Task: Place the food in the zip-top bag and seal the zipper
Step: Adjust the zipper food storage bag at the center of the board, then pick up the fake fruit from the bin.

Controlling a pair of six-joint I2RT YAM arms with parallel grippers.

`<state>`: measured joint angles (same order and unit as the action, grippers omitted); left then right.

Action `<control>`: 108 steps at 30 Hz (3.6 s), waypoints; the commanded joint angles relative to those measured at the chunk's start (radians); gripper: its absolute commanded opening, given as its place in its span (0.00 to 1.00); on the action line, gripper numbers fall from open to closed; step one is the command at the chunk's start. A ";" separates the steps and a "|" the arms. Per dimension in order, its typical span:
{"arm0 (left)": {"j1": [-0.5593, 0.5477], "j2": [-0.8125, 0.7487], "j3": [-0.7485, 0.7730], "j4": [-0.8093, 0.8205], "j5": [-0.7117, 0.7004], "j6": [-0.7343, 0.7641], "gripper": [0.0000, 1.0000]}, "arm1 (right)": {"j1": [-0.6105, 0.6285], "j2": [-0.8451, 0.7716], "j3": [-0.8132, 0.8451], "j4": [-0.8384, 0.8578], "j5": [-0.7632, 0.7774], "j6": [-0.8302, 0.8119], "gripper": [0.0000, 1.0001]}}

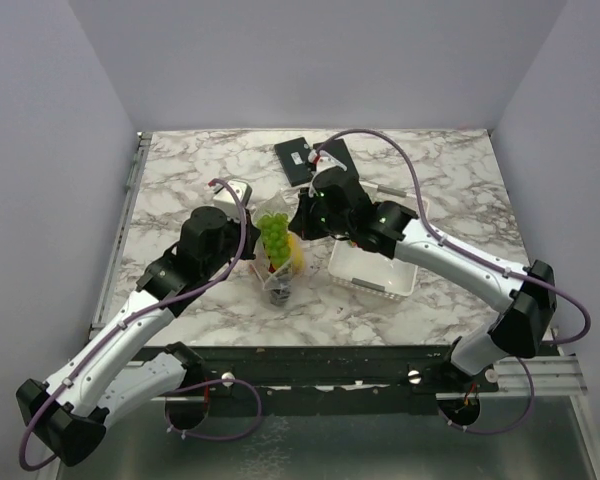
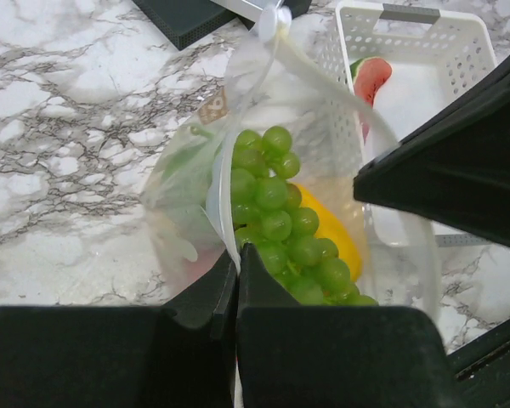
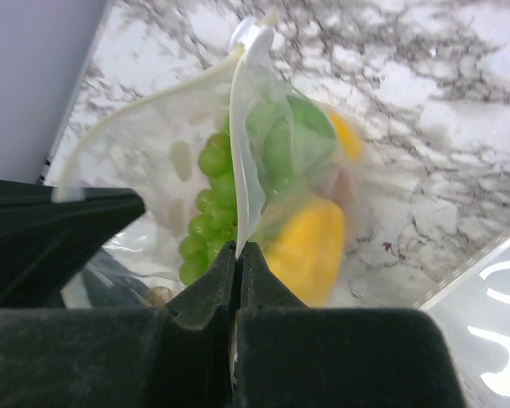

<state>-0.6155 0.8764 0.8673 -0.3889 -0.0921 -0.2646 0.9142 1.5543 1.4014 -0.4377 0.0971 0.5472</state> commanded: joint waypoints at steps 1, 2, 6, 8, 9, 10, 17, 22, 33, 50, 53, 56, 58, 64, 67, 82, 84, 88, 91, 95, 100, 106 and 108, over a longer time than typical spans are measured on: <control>-0.002 -0.028 -0.003 0.030 -0.045 0.002 0.00 | -0.005 -0.069 0.125 -0.048 0.011 -0.068 0.01; -0.001 -0.031 -0.004 0.030 -0.053 0.000 0.00 | -0.005 -0.071 0.138 -0.055 0.008 -0.076 0.01; -0.001 -0.036 -0.004 0.030 -0.075 -0.001 0.00 | -0.005 -0.048 0.127 -0.078 0.035 -0.097 0.01; -0.001 -0.035 -0.005 0.031 -0.081 -0.001 0.00 | -0.005 -0.020 0.102 -0.090 0.044 -0.094 0.01; 0.000 -0.033 -0.005 0.030 -0.081 -0.001 0.00 | -0.005 -0.012 0.088 -0.090 0.039 -0.091 0.01; 0.000 -0.030 -0.005 0.029 -0.080 -0.001 0.00 | -0.005 -0.011 0.070 -0.083 0.033 -0.086 0.01; 0.000 -0.022 -0.005 0.029 -0.080 -0.003 0.00 | -0.005 -0.050 0.032 -0.064 0.056 -0.082 0.01; -0.001 -0.025 -0.005 0.028 -0.090 -0.002 0.00 | -0.005 -0.060 0.024 -0.060 0.067 -0.081 0.01; 0.000 -0.020 -0.005 0.028 -0.083 -0.002 0.00 | -0.005 -0.089 -0.006 -0.061 0.091 -0.059 0.11; 0.000 -0.017 -0.005 0.028 -0.081 -0.001 0.00 | -0.007 -0.237 0.016 -0.154 0.327 -0.117 0.59; -0.001 -0.017 -0.005 0.027 -0.081 -0.002 0.00 | -0.013 -0.257 -0.003 -0.168 0.380 -0.125 0.59; 0.000 -0.019 -0.005 0.028 -0.083 -0.002 0.00 | -0.028 -0.273 -0.041 -0.175 0.444 -0.119 0.62; 0.000 -0.020 -0.005 0.028 -0.084 -0.002 0.00 | -0.052 -0.284 -0.081 -0.170 0.453 -0.112 0.62; -0.001 -0.019 -0.005 0.027 -0.081 -0.001 0.00 | -0.138 -0.286 -0.174 -0.139 0.426 -0.087 0.62; 0.000 -0.019 -0.005 0.027 -0.080 -0.001 0.00 | -0.208 -0.269 -0.220 -0.109 0.363 -0.072 0.62; 0.000 -0.010 -0.005 0.027 -0.083 0.002 0.00 | -0.408 -0.027 -0.244 0.000 0.208 0.018 0.69; -0.001 -0.008 -0.005 0.028 -0.083 0.003 0.00 | -0.420 0.004 -0.231 0.005 0.200 0.031 0.70; 0.000 -0.007 -0.005 0.026 -0.084 0.002 0.00 | -0.435 0.059 -0.203 0.017 0.196 0.051 0.70; 0.000 -0.007 -0.005 0.026 -0.084 0.004 0.00 | -0.447 0.104 -0.176 0.025 0.192 0.067 0.70; 0.000 -0.007 -0.005 0.026 -0.083 0.005 0.00 | -0.455 0.157 -0.132 0.030 0.191 0.085 0.70; 0.000 -0.006 -0.005 0.026 -0.081 0.004 0.00 | -0.467 0.220 -0.093 0.035 0.192 0.109 0.70; 0.000 -0.007 -0.004 0.026 -0.078 0.005 0.00 | -0.478 0.278 -0.064 0.047 0.203 0.130 0.70; -0.001 -0.006 -0.004 0.026 -0.077 0.004 0.00 | -0.480 0.298 -0.056 0.047 0.200 0.135 0.70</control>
<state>-0.6155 0.8700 0.8673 -0.3893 -0.1616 -0.2646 0.4431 1.8084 1.3090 -0.4091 0.2970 0.6548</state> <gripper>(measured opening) 0.003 0.700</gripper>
